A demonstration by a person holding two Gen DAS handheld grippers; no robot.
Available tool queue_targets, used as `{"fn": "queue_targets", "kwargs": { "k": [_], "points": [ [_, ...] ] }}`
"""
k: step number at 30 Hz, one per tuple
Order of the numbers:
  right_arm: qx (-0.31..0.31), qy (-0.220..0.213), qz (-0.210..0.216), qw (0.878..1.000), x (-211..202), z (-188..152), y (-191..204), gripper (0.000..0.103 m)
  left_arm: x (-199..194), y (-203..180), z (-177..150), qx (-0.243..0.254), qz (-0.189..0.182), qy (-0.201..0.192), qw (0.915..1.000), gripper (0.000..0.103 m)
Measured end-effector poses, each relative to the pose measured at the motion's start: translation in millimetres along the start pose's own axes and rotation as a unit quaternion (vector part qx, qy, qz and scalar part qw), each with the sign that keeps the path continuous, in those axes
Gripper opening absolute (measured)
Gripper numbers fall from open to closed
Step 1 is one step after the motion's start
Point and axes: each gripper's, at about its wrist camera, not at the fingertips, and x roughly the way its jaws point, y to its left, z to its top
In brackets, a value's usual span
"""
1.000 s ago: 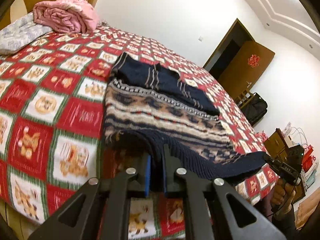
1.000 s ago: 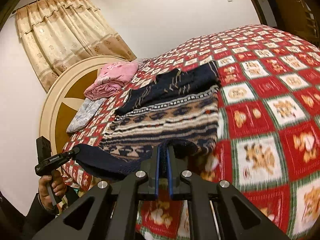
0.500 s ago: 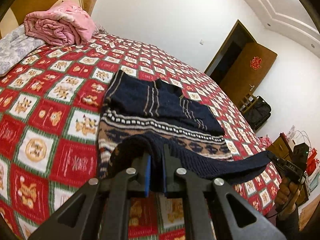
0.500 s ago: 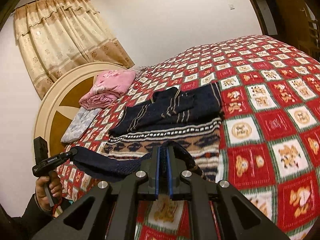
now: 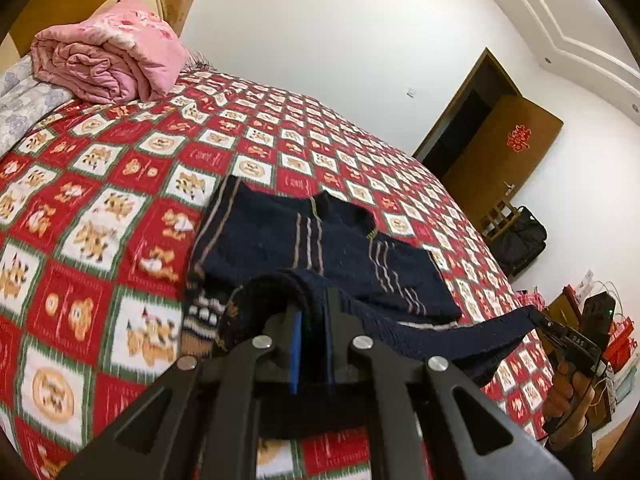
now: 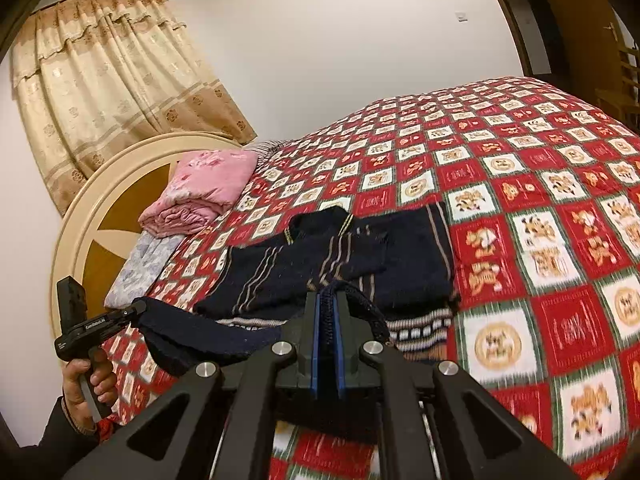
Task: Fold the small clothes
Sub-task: 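Lay the hem over the collar with both grippers and release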
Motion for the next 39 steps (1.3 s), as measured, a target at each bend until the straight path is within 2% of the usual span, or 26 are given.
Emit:
{"fn": "queue_targets", "kwargs": {
  "k": [9,17,29,36,38,39],
  "points": [
    [0.007,0.004,-0.016,1.0,48.9,46.8,-19.3,0.005,50.7,9.4,39.8,-0.008,0.007,0.021,0.9997,0.009],
    [0.016,0.033,-0.031,0.999,114.9,76.1,-47.1,0.005,116.1,27.3,68.5,-0.037,0.012,0.057,0.9976,0.009],
    [0.047,0.074,-0.066,0.994,208.7,95.7,-104.8,0.005,188.6,46.7,88.4,-0.045,0.038,0.096,0.9937,0.009],
    [0.052,0.088,-0.095,0.99,240.1,98.8,-125.4,0.005,208.8,53.0,87.9,-0.038,0.054,0.113,0.9914,0.011],
    [0.045,0.101,-0.103,0.988,251.0,97.6,-128.0,0.005,208.5,52.4,90.5,-0.03,0.058,0.11,0.9918,0.017],
    [0.047,0.102,-0.105,0.988,253.0,97.5,-129.9,0.005,207.9,52.4,92.5,-0.03,0.057,0.109,0.992,0.017]
  ]
}}
